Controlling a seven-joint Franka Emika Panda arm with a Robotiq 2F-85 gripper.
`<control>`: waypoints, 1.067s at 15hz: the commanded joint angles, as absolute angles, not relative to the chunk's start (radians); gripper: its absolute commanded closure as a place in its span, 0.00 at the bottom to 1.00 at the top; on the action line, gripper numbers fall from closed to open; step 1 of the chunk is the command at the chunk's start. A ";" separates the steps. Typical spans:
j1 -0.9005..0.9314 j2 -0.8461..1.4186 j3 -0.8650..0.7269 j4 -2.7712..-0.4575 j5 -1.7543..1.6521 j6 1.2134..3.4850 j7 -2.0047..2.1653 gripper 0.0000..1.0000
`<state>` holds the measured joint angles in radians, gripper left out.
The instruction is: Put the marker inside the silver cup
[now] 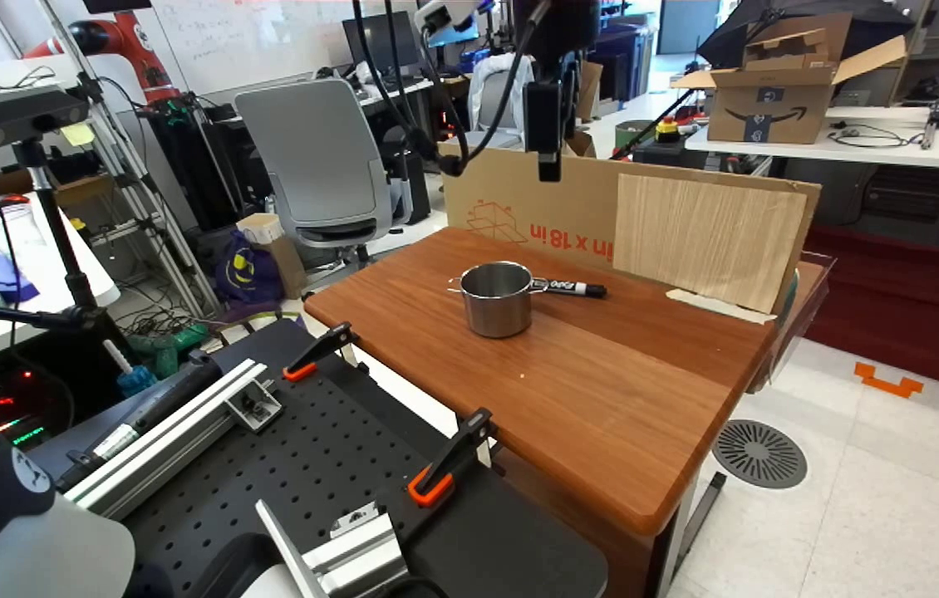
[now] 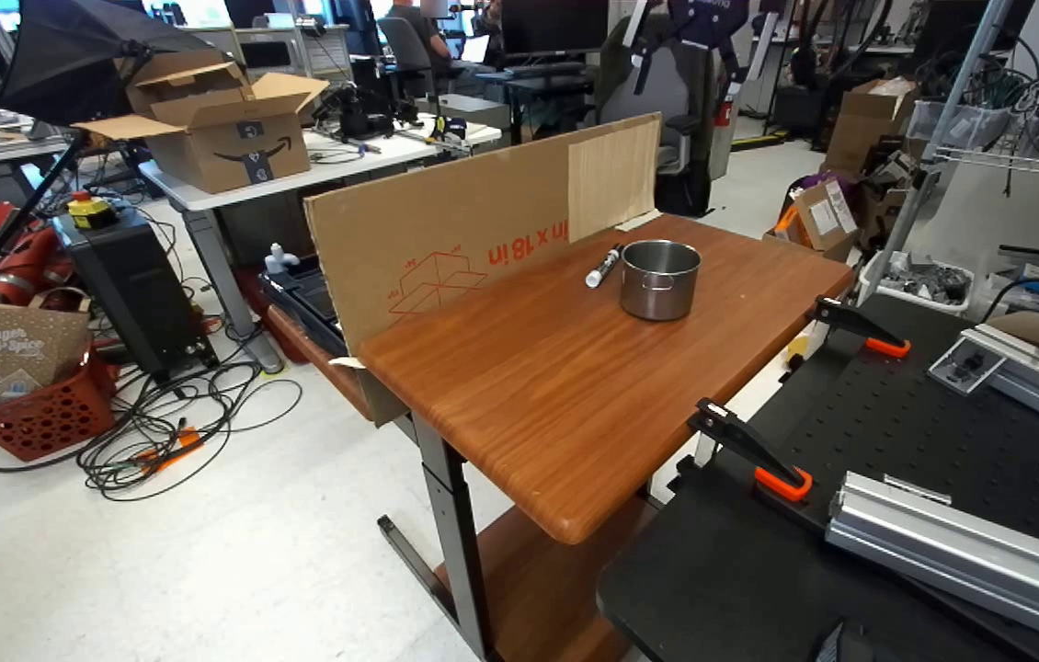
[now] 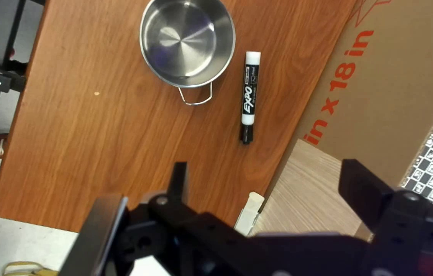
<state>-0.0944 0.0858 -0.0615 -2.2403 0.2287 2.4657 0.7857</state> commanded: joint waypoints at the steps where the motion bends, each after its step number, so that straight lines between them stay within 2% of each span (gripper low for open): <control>1: -0.072 0.223 -0.087 -2.124 0.189 2.474 0.899 0.00; 16: 0.115 0.653 -0.209 -1.780 -0.065 2.473 1.232 0.00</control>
<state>0.0787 0.5977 -0.1762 -1.8367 -0.0168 2.4759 1.1956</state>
